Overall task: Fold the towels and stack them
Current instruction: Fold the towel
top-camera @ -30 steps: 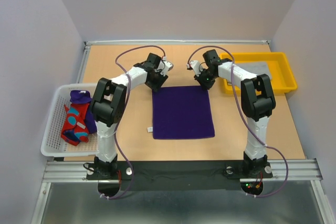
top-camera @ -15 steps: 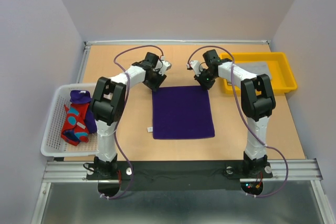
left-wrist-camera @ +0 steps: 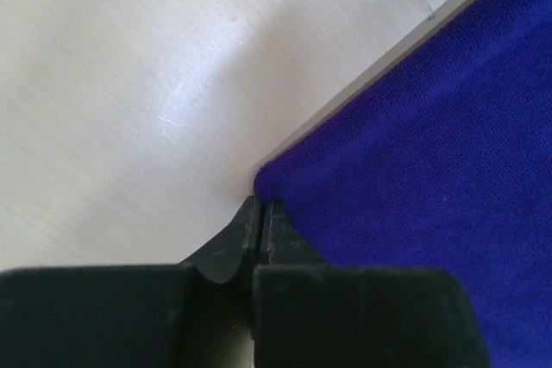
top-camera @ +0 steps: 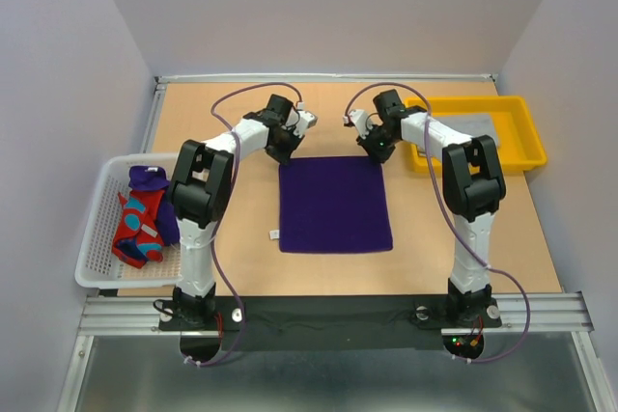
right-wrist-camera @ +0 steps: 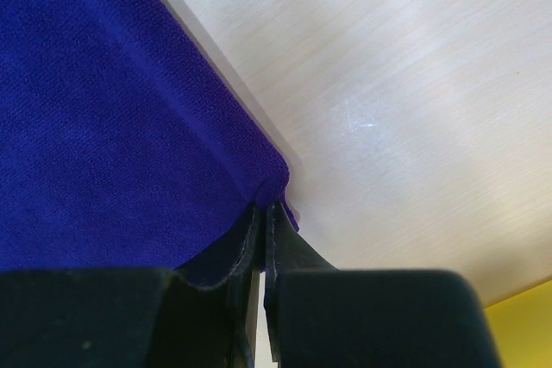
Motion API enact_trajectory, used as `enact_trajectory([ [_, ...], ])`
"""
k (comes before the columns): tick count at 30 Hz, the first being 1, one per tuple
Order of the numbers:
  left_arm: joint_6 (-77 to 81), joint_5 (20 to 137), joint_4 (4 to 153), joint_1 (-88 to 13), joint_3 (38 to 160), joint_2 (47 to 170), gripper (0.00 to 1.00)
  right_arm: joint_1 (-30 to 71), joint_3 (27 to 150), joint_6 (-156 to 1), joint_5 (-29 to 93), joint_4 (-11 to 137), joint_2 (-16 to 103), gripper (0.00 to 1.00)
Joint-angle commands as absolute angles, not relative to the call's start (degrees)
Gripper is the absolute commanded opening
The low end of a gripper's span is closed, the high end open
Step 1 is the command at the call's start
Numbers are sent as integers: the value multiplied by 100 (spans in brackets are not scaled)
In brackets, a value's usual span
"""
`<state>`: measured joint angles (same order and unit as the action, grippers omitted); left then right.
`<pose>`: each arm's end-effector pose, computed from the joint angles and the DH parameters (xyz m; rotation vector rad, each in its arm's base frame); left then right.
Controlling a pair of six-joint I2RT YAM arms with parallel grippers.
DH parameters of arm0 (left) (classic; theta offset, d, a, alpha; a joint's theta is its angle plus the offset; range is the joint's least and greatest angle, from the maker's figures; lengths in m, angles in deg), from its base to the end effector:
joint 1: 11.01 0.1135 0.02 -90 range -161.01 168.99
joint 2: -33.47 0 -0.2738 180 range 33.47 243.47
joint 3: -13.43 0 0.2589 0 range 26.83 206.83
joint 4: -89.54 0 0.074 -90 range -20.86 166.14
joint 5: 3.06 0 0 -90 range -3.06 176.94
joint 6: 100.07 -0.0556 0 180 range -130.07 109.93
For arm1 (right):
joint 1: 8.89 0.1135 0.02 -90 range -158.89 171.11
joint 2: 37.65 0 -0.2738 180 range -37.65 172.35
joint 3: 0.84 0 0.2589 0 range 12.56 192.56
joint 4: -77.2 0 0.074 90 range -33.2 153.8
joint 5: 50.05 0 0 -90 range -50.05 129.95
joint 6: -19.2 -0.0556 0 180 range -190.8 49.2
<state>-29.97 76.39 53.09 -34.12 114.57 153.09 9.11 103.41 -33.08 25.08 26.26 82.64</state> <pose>0.4327 -0.1957 0.1642 0.9936 2.3210 -0.2552 0.4301 0.1548 0.1608 -1.3213 2.3466 0.2522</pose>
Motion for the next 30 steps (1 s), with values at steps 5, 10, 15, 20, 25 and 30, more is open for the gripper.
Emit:
enact_trajectory([
  [5,-3212,7858,5136,-3193,11463,15073,0,684,10704,-3248,2440,2592,7969,0],
  [10,-3213,7850,5407,-3193,11437,14405,0,666,10827,-3213,2448,2601,7678,1],
  [15,-3292,8016,5944,-3192,11006,13816,0,649,10871,-3142,2545,2636,7599,1],
  [20,-3292,8236,5821,-3184,11146,13631,0,649,11055,-3265,2642,2645,7520,0],
  [25,-3336,8333,5821,-3192,11208,12991,0,649,11240,-3327,2738,2724,7020,0],
  [30,-3362,8219,5830,-3210,11269,12392,0,649,11381,-3353,2800,2733,6388,0],
])
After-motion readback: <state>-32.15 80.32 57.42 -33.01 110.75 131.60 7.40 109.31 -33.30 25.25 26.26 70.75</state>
